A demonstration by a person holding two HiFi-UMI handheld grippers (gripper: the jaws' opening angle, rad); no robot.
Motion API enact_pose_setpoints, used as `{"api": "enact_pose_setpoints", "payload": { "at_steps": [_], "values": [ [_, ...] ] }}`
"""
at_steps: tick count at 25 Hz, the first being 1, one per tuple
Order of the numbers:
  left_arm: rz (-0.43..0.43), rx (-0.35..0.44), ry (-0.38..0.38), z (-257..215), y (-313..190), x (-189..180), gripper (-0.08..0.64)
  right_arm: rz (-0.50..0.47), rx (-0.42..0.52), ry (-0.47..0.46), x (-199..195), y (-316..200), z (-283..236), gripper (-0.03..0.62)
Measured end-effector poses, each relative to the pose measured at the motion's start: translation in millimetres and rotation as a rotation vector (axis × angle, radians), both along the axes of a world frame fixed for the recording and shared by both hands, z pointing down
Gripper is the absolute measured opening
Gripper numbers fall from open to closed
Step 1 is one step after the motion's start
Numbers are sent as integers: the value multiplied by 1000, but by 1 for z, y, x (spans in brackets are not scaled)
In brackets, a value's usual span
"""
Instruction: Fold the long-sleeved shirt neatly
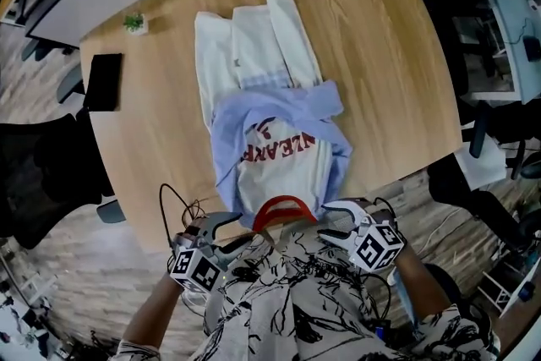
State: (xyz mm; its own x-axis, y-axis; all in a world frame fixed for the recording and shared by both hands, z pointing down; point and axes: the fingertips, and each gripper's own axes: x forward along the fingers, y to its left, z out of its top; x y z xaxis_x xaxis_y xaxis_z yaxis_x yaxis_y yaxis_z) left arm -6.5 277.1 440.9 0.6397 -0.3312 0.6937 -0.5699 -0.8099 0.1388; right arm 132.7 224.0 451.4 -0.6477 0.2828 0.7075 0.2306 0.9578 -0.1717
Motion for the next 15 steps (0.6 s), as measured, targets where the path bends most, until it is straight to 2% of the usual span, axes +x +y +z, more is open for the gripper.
{"api": "enact_pose_setpoints", "payload": {
  "at_steps": [4, 10, 15],
  "values": [
    [-73, 15, 24, -8, -13, -13, 324, 80, -26, -42, 0, -15, -10, 293],
    [-249, 100, 9, -21, -68, -61, 345, 249, 29, -122, -16, -83, -29, 293],
    [-382, 204, -31, -38, -131, -122, 356, 441, 111, -206, -43, -163, -54, 293]
  ]
}}
